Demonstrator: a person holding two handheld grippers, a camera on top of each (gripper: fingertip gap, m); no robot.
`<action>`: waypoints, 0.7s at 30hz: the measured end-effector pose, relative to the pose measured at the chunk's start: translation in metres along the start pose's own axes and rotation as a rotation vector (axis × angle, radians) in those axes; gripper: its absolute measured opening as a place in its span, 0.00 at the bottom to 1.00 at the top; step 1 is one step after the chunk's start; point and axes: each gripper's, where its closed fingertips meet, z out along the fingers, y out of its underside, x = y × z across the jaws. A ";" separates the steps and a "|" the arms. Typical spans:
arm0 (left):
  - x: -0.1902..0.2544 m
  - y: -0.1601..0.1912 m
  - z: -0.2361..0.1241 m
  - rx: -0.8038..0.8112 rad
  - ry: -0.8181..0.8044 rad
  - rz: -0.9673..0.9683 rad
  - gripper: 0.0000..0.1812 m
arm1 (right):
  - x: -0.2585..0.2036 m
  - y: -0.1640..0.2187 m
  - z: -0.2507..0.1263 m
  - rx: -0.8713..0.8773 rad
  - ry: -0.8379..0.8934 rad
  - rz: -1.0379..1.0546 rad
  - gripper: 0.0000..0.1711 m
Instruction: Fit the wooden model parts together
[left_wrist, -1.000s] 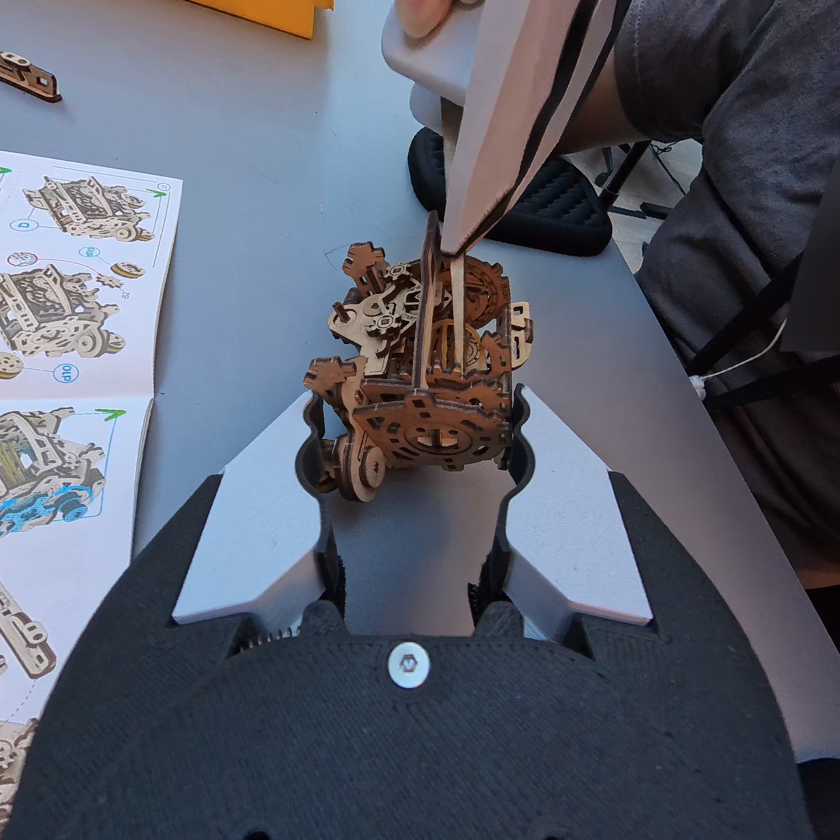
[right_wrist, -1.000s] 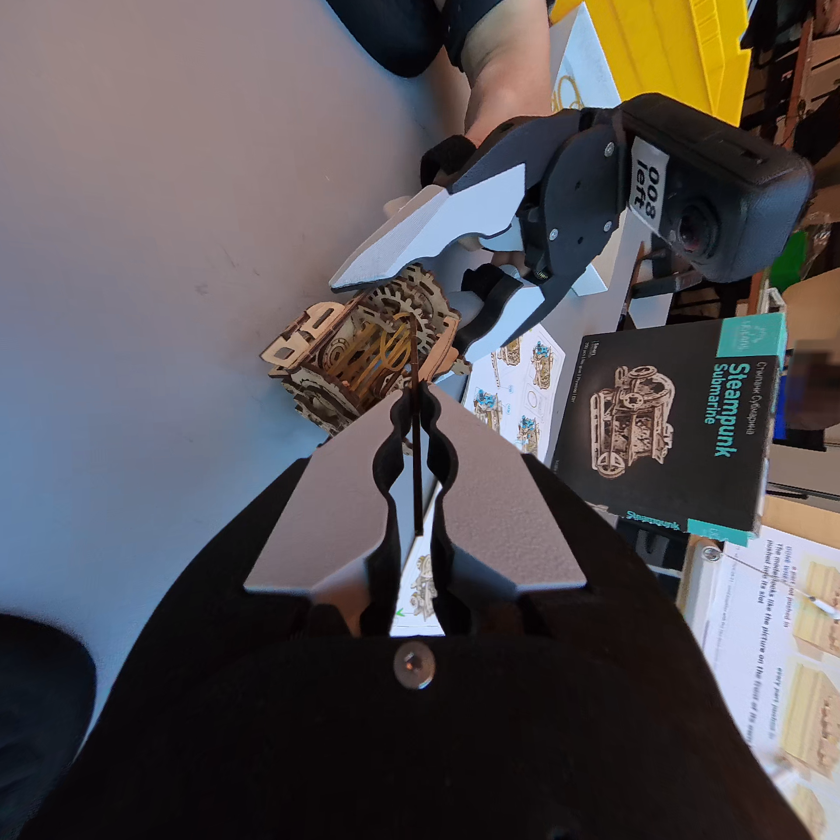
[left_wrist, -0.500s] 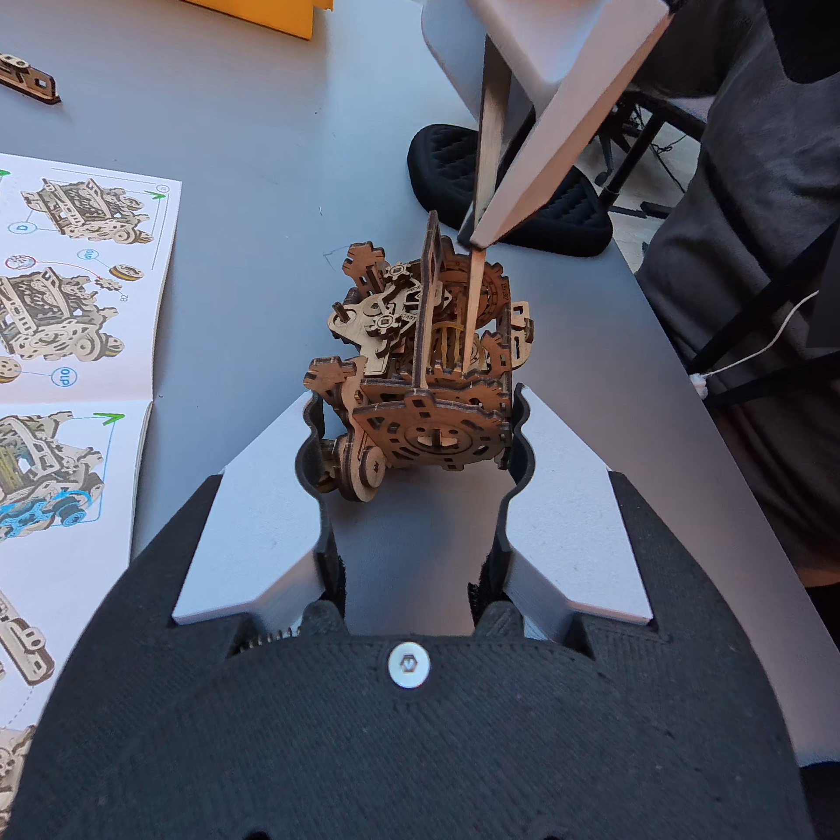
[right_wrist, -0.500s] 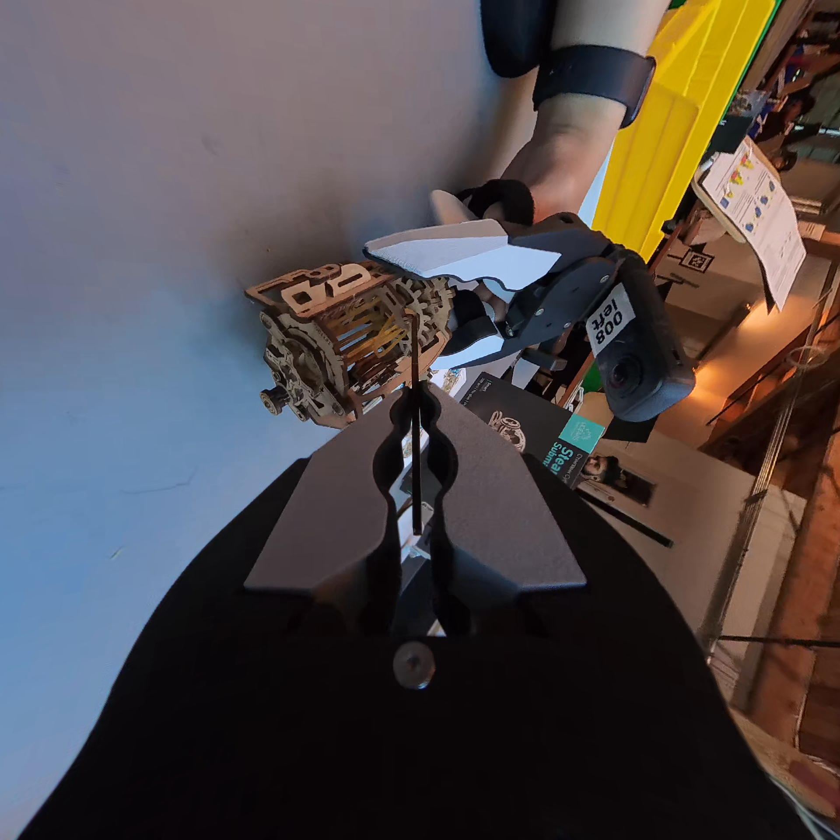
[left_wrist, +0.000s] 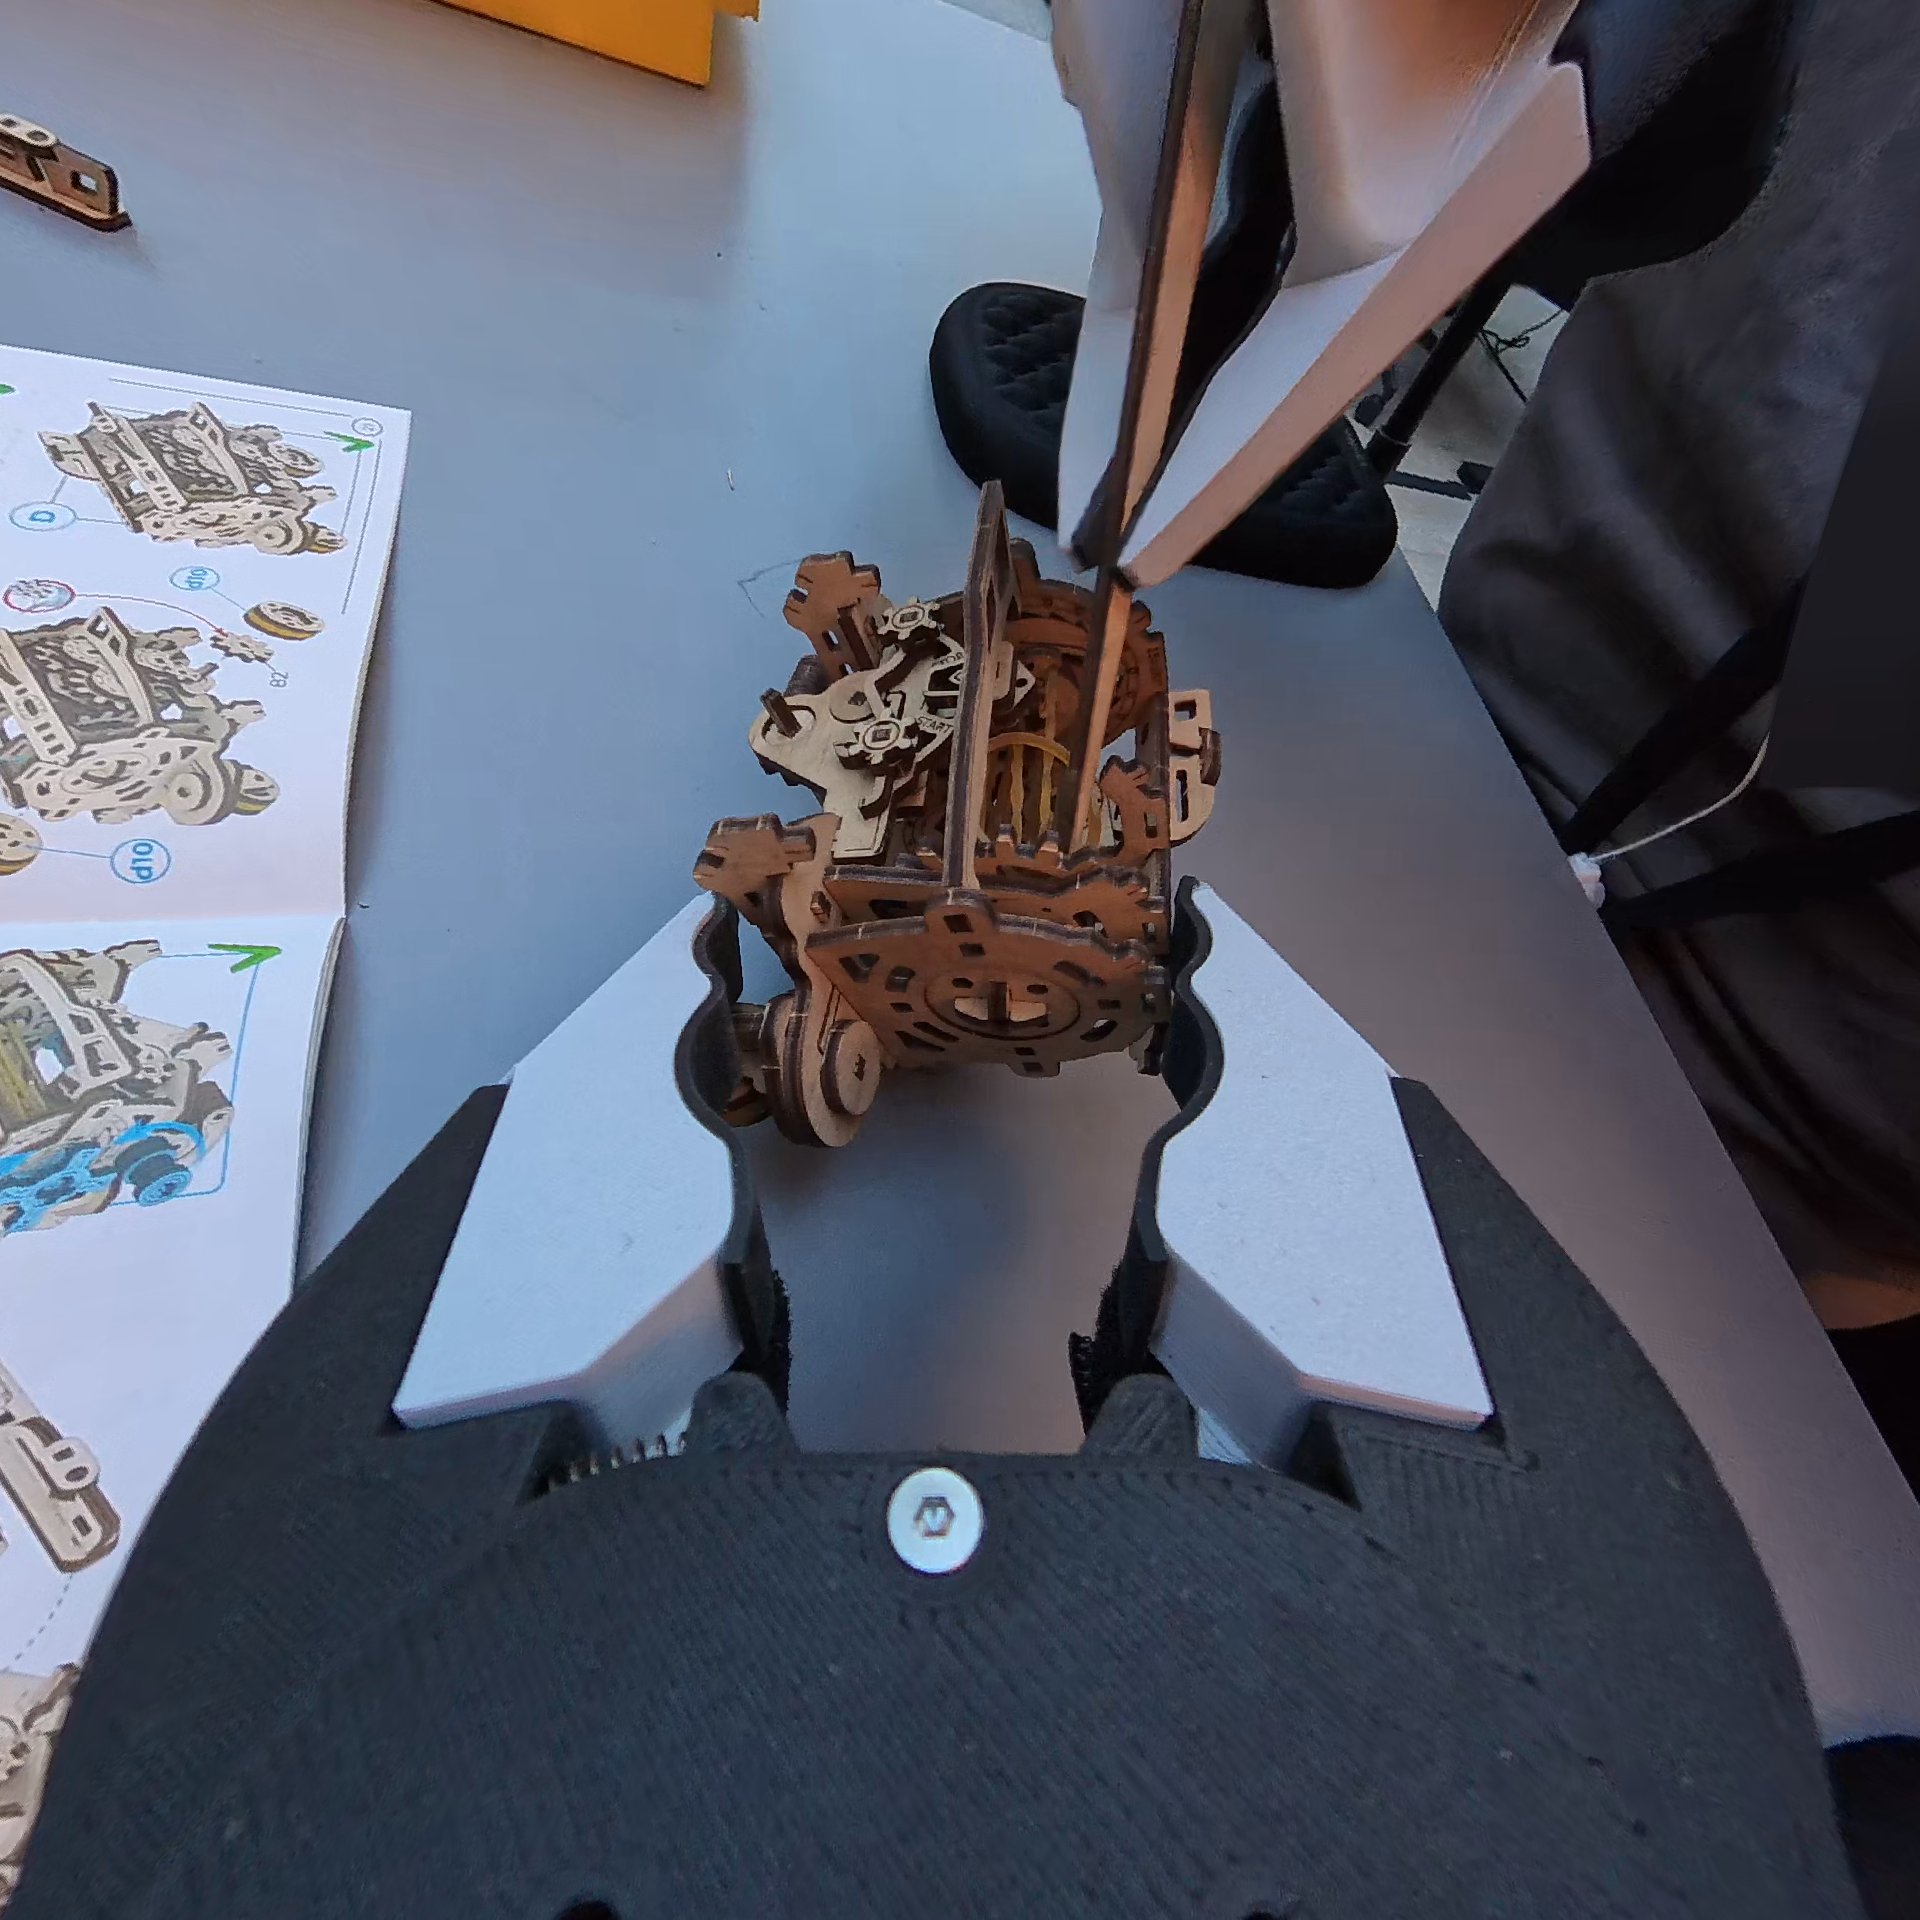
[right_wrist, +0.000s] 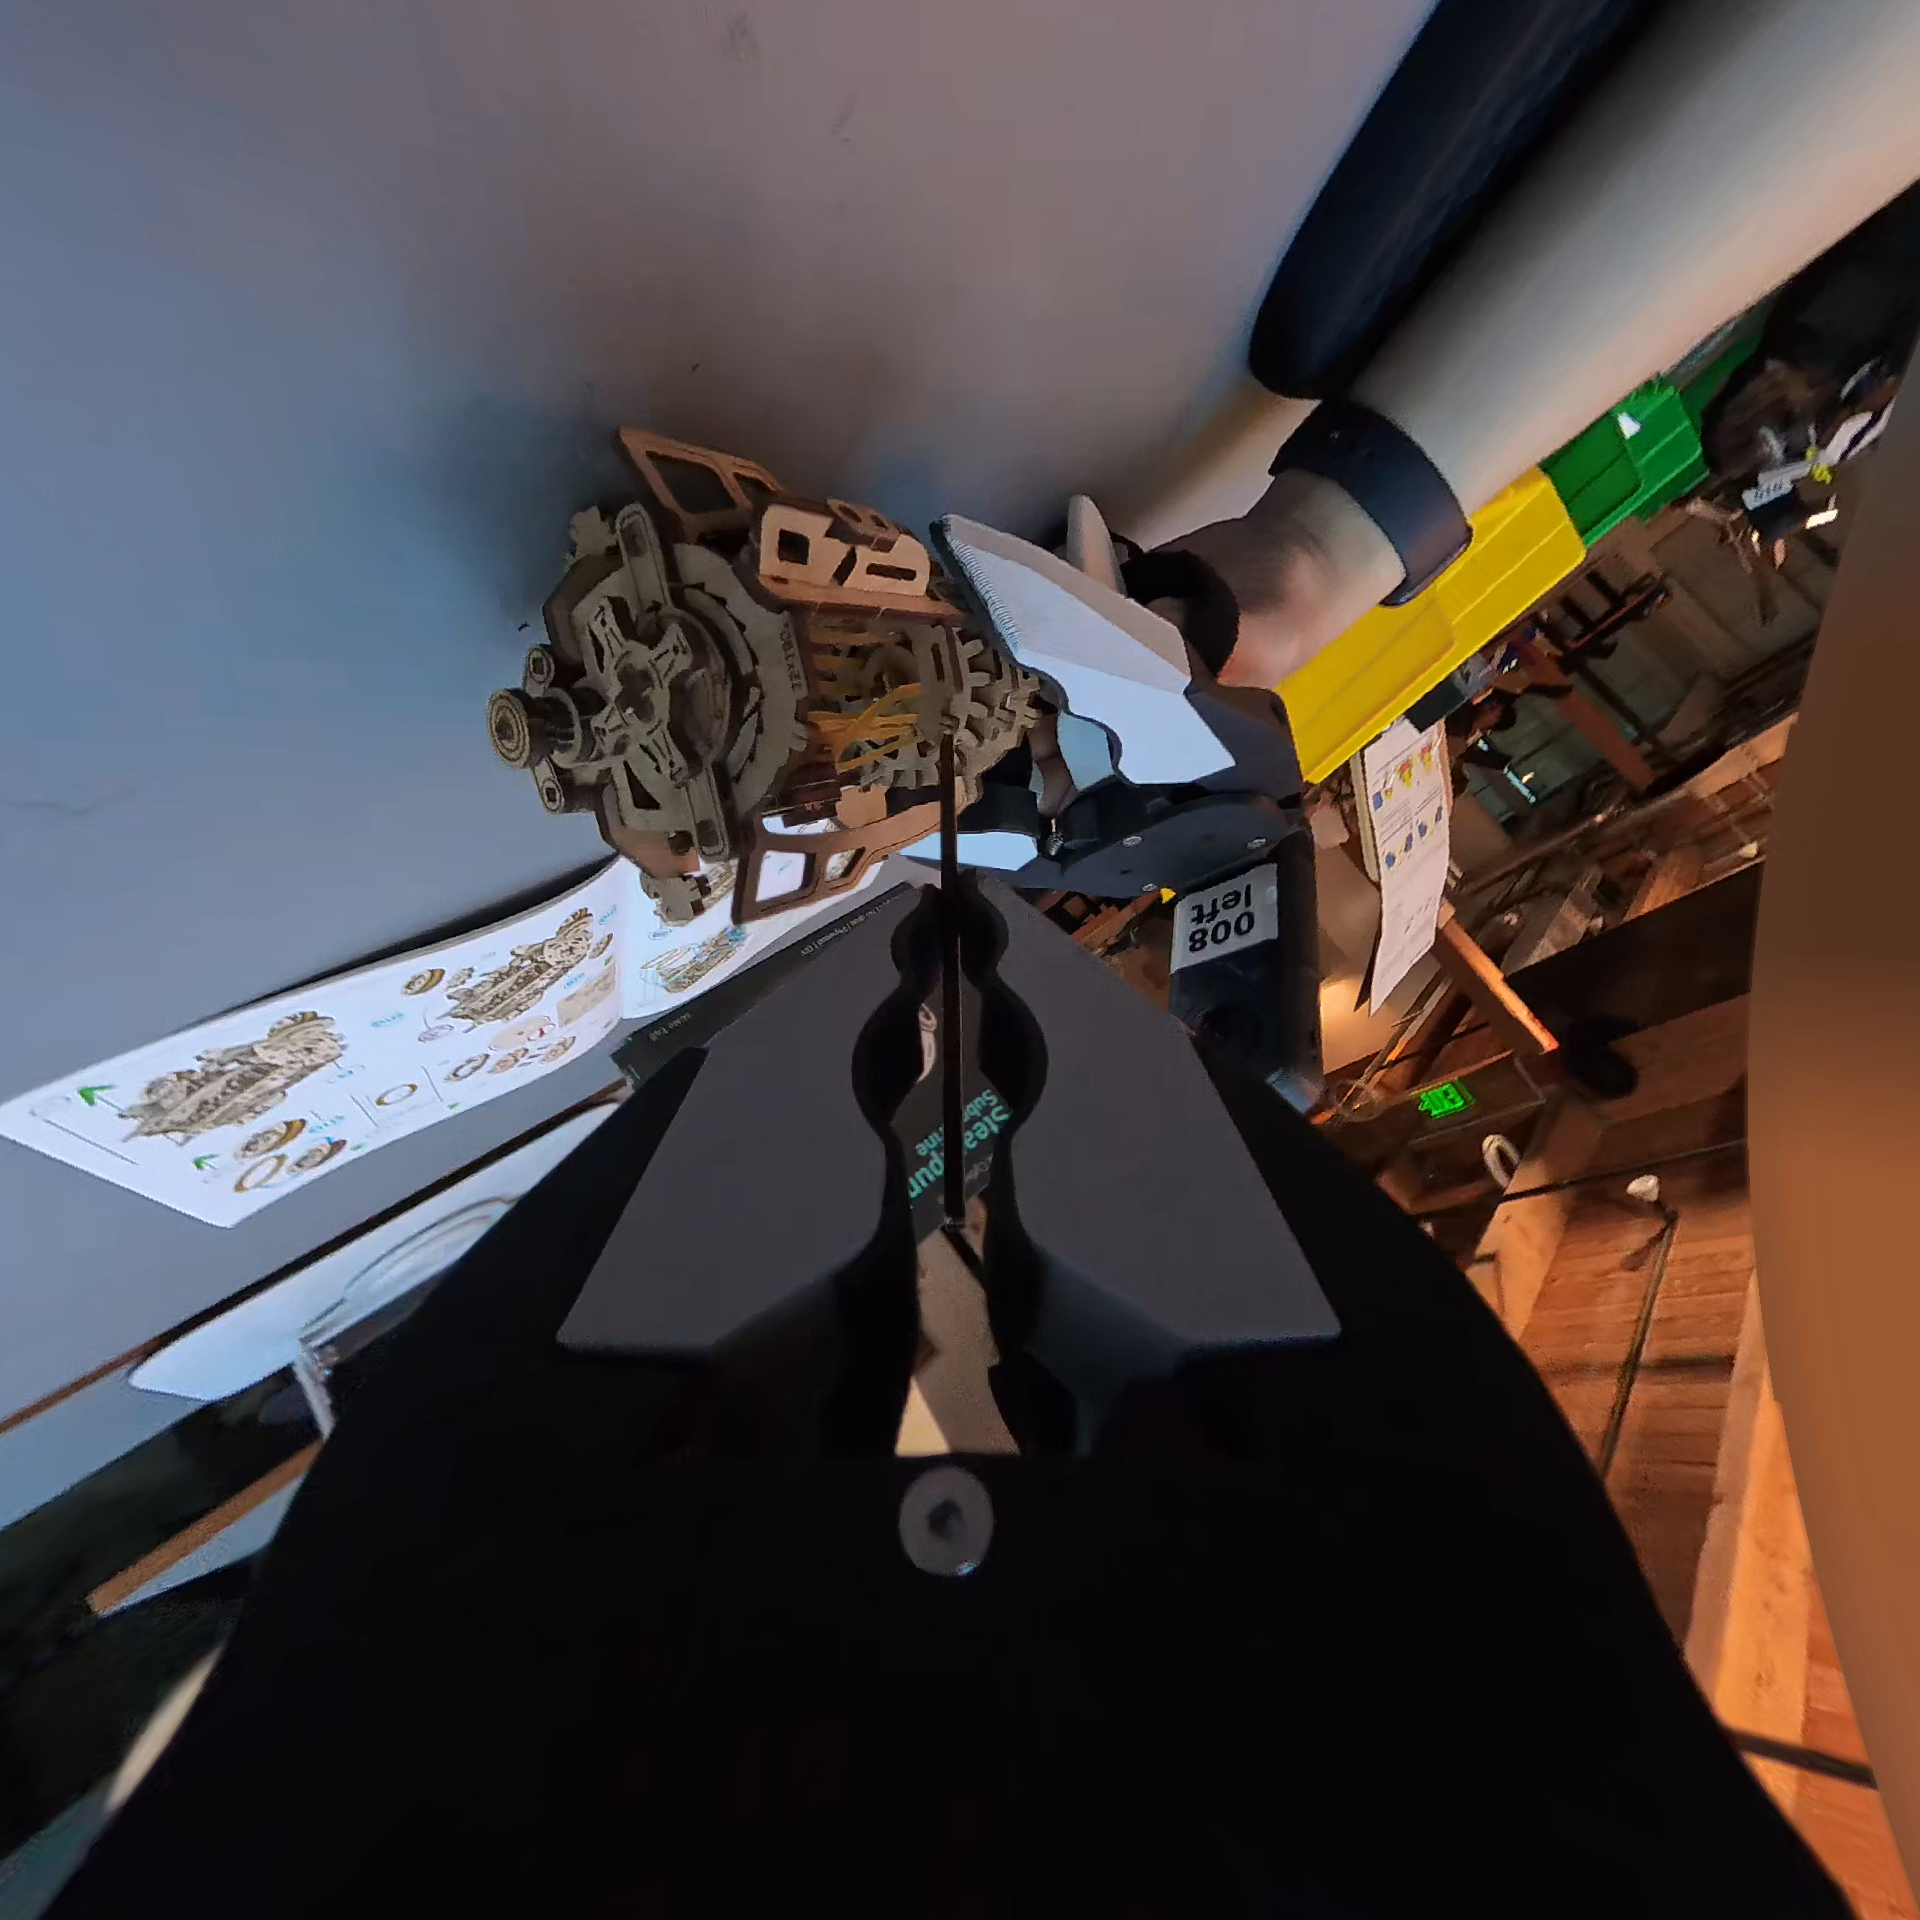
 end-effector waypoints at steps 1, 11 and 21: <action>0.000 0.000 0.000 -0.001 -0.001 0.003 0.45 | 0.001 0.000 0.000 0.009 -0.009 -0.037 0.01; 0.000 0.000 0.000 0.000 0.002 0.000 0.45 | 0.006 0.001 0.001 0.077 -0.013 -0.283 0.01; 0.000 0.000 0.000 0.001 0.002 0.000 0.45 | 0.007 0.002 0.001 0.082 0.003 -0.323 0.01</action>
